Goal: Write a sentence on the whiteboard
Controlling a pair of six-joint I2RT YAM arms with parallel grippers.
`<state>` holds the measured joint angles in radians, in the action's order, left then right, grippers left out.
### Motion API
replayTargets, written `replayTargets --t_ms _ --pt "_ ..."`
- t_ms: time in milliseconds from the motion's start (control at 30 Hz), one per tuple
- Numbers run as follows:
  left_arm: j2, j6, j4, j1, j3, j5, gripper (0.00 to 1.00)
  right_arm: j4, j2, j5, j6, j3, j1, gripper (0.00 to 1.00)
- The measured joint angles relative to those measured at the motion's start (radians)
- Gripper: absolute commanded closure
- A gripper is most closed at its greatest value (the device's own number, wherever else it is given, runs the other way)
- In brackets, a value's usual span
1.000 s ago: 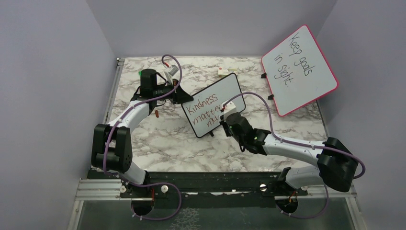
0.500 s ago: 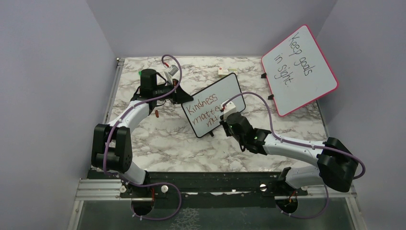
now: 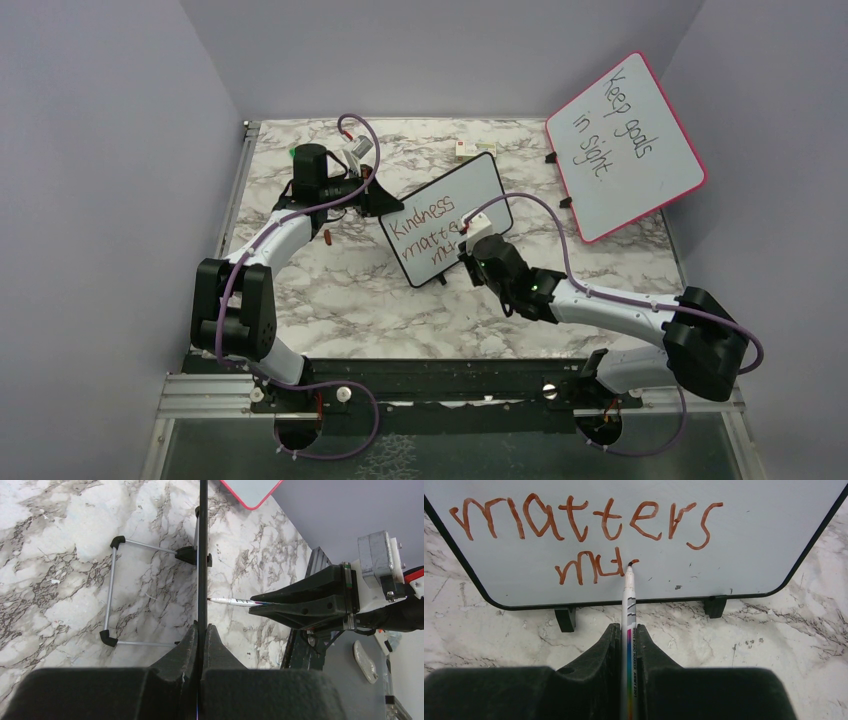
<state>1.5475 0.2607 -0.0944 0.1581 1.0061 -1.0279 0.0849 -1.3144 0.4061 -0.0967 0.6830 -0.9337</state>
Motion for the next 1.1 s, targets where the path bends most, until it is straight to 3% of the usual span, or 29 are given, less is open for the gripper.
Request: replayTargets --t_ms 1100 --pt "0.0 0.0 0.0 0.0 0.0 0.0 1.0 -0.027 0.035 0.013 -0.018 -0.024 0.046 0.99"
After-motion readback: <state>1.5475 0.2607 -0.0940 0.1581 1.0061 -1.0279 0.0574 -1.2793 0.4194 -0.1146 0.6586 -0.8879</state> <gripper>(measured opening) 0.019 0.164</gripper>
